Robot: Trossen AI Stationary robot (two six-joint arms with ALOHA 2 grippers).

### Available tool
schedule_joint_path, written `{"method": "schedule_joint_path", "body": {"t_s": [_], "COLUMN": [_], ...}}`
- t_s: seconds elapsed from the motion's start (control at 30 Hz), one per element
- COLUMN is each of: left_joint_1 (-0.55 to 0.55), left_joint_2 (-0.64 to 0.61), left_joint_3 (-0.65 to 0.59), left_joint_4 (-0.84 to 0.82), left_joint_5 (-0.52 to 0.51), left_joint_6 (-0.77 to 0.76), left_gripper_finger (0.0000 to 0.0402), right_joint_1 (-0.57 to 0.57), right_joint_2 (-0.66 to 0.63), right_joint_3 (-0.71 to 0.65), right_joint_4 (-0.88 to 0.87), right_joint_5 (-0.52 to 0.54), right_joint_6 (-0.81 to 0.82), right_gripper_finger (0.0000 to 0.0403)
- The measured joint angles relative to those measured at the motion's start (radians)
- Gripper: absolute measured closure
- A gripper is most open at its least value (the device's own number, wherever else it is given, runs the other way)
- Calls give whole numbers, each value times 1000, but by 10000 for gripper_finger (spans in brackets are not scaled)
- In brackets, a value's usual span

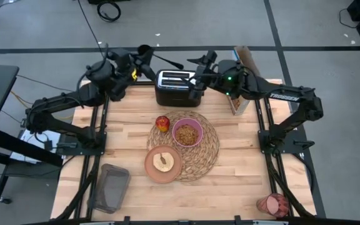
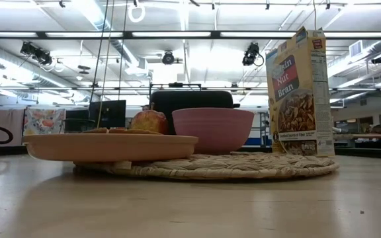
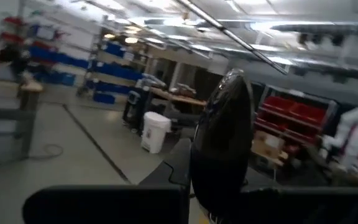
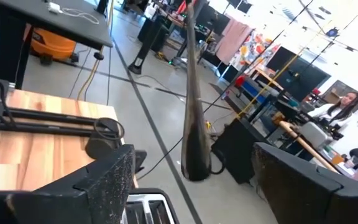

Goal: Arrange a breakfast setting
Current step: Put the black spoon on the brown placemat to the right side of the pink bowl

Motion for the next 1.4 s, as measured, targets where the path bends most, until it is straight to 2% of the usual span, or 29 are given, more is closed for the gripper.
{"method": "schedule_joint_path", "body": {"t_s": [0.23, 0.5, 1.0, 1.4], "left_joint_1": [-26, -31, -39, -38], "left_joint_2": [41, 108, 160, 162], "left_joint_3": [0, 0, 0, 0], "left_joint_4": [15, 64, 70, 92], "left_joint_5": [22, 20, 37, 66], "left_joint_6": [39, -47, -73, -93], "left_gripper_finger": [375, 375, 375, 375], "right_joint_1": [-4, -4, -4, -4], "right_joint_2": [68, 128, 128, 128], "right_joint_3": [0, 0, 0, 0], "right_joint_4": [76, 234, 285, 284], "right_joint_5": [1, 73, 66, 50], "right_joint_6": [-48, -151, -139, -102], "right_gripper_finger": [108, 168, 275, 336]}}
